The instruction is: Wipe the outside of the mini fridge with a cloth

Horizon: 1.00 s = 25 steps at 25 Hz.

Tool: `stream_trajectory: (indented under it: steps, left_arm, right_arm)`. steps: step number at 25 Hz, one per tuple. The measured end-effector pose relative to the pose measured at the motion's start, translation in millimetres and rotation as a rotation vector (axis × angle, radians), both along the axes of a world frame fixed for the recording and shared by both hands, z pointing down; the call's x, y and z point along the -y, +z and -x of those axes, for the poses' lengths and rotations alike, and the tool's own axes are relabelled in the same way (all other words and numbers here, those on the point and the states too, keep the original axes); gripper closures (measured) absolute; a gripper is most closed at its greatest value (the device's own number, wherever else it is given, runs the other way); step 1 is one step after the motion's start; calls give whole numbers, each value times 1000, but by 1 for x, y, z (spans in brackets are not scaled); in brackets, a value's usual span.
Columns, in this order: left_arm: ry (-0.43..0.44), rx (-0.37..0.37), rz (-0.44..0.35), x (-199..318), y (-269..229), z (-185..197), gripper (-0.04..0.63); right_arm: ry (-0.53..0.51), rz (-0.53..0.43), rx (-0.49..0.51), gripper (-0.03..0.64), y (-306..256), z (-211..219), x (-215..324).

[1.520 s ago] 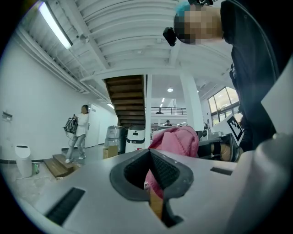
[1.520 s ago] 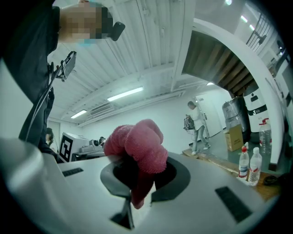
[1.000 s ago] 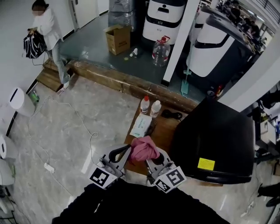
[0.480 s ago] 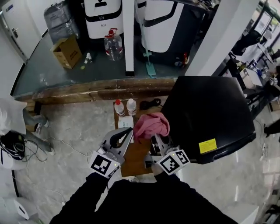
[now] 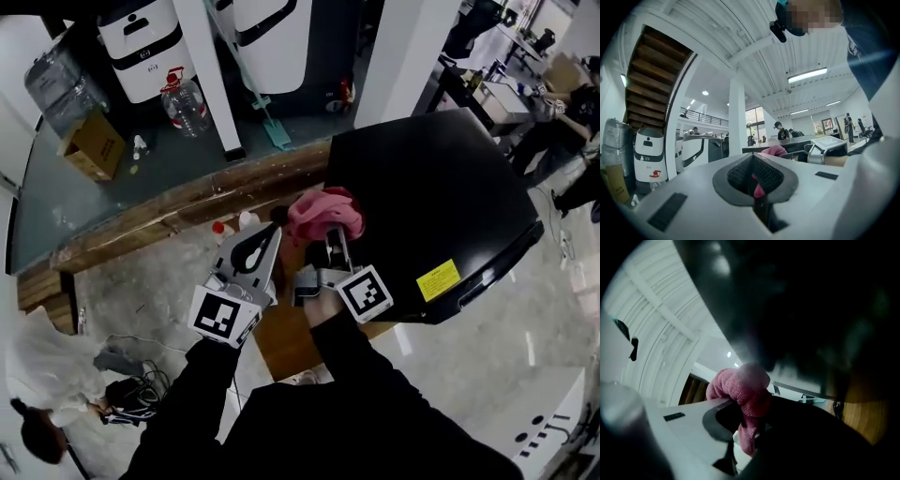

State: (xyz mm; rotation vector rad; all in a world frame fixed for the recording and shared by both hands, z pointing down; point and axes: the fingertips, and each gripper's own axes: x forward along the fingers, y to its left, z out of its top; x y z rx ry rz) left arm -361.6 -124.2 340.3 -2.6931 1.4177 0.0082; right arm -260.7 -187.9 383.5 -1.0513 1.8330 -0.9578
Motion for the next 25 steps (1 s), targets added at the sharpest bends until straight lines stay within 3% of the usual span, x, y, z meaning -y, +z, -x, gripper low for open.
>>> stream_trajectory:
  steps: [5,8,10,25]
  left_arm:
    - [18,-3,11,12,6,-9,591]
    - [26,2,19,14,11,-12,591]
    - [28,4,27,15,15,-12,591]
    - [76,9,169,25,103,-19,591]
  right_arm:
    - [97,148,147,566,29,-26,17]
    - [112,186,276,566,39,-28,21]
    - [116,197,311,566,45,-30,23]
    - [132,327,263,566,136,-24,42]
